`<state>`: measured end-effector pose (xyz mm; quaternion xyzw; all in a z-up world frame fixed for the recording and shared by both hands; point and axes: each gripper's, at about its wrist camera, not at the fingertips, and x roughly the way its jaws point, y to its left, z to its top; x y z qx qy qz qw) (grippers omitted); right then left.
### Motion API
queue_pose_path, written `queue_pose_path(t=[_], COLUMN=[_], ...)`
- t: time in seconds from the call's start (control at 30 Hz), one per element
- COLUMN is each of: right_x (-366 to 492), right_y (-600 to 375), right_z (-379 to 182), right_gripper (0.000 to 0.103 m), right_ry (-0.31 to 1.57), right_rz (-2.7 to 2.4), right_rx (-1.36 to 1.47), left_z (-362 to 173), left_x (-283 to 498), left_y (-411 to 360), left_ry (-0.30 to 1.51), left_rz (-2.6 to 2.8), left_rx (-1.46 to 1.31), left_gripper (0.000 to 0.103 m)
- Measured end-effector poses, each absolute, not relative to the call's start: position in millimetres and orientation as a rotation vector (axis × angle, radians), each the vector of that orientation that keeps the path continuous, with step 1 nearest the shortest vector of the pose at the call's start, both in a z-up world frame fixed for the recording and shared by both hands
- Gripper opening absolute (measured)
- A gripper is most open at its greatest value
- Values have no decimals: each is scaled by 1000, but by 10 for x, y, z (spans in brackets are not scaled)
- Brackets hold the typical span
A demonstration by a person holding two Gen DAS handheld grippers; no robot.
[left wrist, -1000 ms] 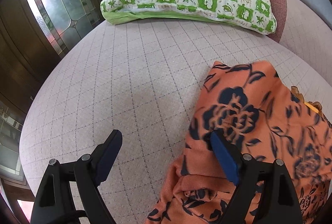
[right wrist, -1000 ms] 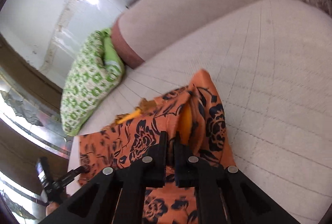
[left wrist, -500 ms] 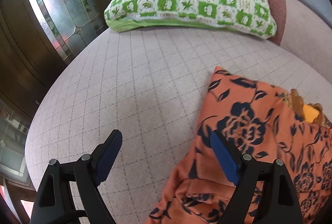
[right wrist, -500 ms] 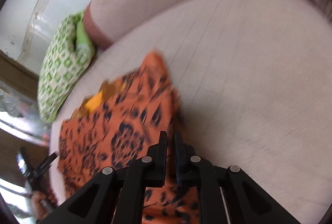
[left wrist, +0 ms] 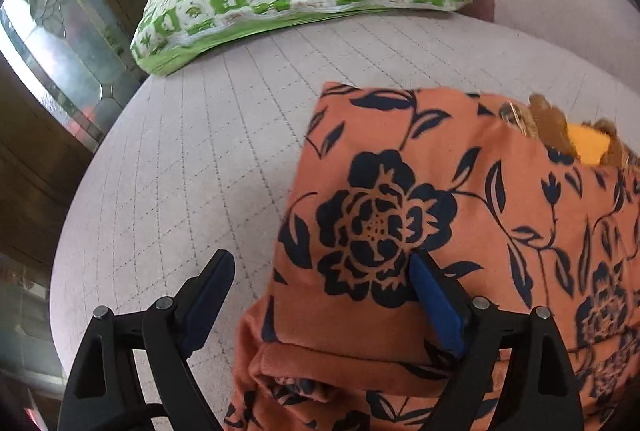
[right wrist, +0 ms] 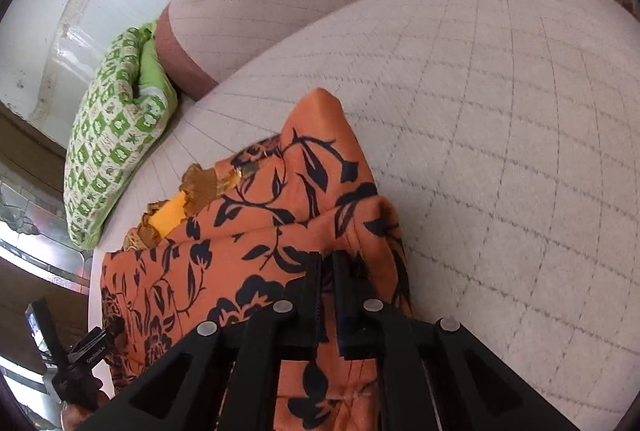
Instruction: Fold small clothes
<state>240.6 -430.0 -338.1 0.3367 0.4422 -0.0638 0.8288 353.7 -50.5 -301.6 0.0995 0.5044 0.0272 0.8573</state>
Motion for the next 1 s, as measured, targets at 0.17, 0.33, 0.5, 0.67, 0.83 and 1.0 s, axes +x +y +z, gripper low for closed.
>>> queue_pose_path(t=[0.17, 0.33, 0.5, 0.67, 0.83, 1.0], right_x=[2293, 2333, 2314, 1850, 1175, 563], right_y=[-4099, -3567, -3455, -3587, -3737, -3785], right_z=[-3092, -3240, -3264, -2893, -2574, -2555], right_gripper=[10, 10, 9, 9, 10, 67], right_ry=[878, 1002, 1028, 870, 754, 736], right_rz=[-19, 105, 73, 65, -12, 7], right_rx=[689, 608, 581, 599, 534, 621], left_z=[-2851, -3069, -2896, -2623, -2475, -2560], left_x=[3465, 3374, 3219, 2772, 2064, 1274], left_y=[-403, -495, -400, -286, -351, -543], left_ry=[1011, 1067, 1035, 957, 846, 829], left_rz=[50, 45, 12, 24, -26, -174], left_rx=[182, 267, 213, 175, 188, 274], left_gripper=[90, 90, 90, 90, 90, 90])
